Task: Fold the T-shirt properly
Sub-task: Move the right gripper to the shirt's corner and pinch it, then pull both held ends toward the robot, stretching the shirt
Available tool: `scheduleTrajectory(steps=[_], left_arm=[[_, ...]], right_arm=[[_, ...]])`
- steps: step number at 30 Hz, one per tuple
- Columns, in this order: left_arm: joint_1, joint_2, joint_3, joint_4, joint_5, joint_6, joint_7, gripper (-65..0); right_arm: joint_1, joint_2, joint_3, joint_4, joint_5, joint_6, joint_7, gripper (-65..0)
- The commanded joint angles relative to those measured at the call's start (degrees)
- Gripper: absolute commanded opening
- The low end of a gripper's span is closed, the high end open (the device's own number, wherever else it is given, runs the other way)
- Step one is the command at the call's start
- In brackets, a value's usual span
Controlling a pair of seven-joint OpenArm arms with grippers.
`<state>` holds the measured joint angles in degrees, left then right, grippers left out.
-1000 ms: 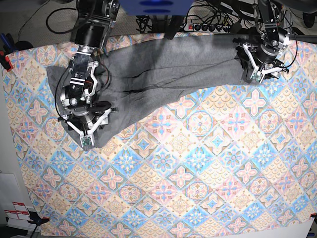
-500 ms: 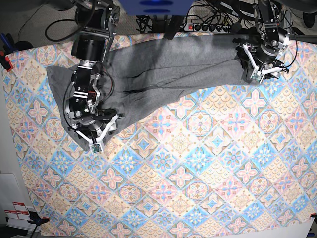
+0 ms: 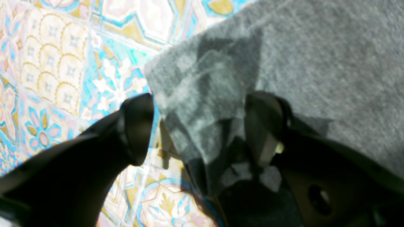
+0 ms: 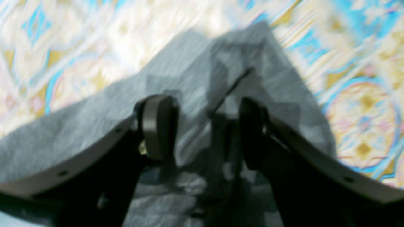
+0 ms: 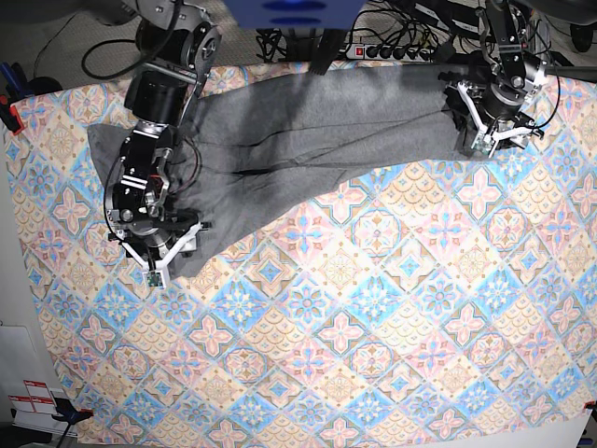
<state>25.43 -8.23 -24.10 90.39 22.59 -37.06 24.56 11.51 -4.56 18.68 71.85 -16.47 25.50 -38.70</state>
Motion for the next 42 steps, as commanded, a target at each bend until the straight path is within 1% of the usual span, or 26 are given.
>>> scheduleTrajectory(steps=[1,2,19,22,25,27,28,29,31,32,35,36,40,42], left_arm=[[0.4,1.1,1.0,-0.9,0.0,-2.9,1.6,-20.0],[0.4,1.1,1.1,-0.9,0.0,-2.9,1.6,-20.0],[0.4,1.3,1.1,-0.9,0.0,-2.9,1.6,-20.0],[0.4,2.6,0.9,-0.9,0.4,-2.9,1.6,-20.0],[0.4,2.6,0.9,-0.9,0.4,-2.9,1.6,-20.0],[0.4,2.6,1.0,-0.9,0.4,-2.9,1.6,-20.0],[0.4,2.6,1.0,-0.9,0.4,-2.9,1.6,-20.0],[0.4,2.6,1.0,-0.9,0.4,-2.9,1.6,-20.0],[0.4,2.6,1.0,-0.9,0.4,-2.9,1.6,-20.0],[0.4,2.6,1.0,-0.9,0.4,-2.9,1.6,-20.0],[0.4,2.6,1.0,-0.9,0.4,-2.9,1.6,-20.0],[0.4,2.6,1.0,-0.9,0.4,-2.9,1.6,-20.0],[0.4,2.6,1.0,-0.9,0.4,-2.9,1.6,-20.0],[0.5,2.6,0.9,-0.9,0.4,-2.9,1.6,-20.0]], right_arm=[[0.9,0.8,0.0,1.0,0.0,0.1,0.8,-31.6],[1.0,1.2,0.0,1.0,0.0,0.1,0.8,-31.6],[0.9,1.2,-0.4,0.2,0.2,0.3,0.7,-32.1],[0.8,1.1,-0.5,0.1,0.2,0.3,0.6,-36.7],[0.7,0.9,-0.5,0.1,0.2,0.4,0.5,-43.1],[-0.6,0.9,-0.5,0.2,0.2,0.4,-0.6,-46.1],[-0.7,0.9,-1.0,0.4,0.2,0.5,-1.4,-46.3],[-0.7,0.9,-2.4,0.5,0.2,1.4,-2.0,-46.1],[-0.8,0.9,-5.8,0.9,0.2,5.3,-3.6,-44.5],[-0.9,0.9,-6.8,0.9,0.2,6.5,-4.1,-43.8],[-0.9,0.9,-7.1,0.9,0.2,6.6,-4.3,-44.7],[-0.9,0.9,-7.4,0.9,0.2,6.6,-4.3,-46.2],[-0.9,0.9,-7.2,0.9,0.2,6.5,-4.4,-57.6],[-0.8,1.1,-7.0,0.9,0.1,6.5,-4.4,-59.9]])
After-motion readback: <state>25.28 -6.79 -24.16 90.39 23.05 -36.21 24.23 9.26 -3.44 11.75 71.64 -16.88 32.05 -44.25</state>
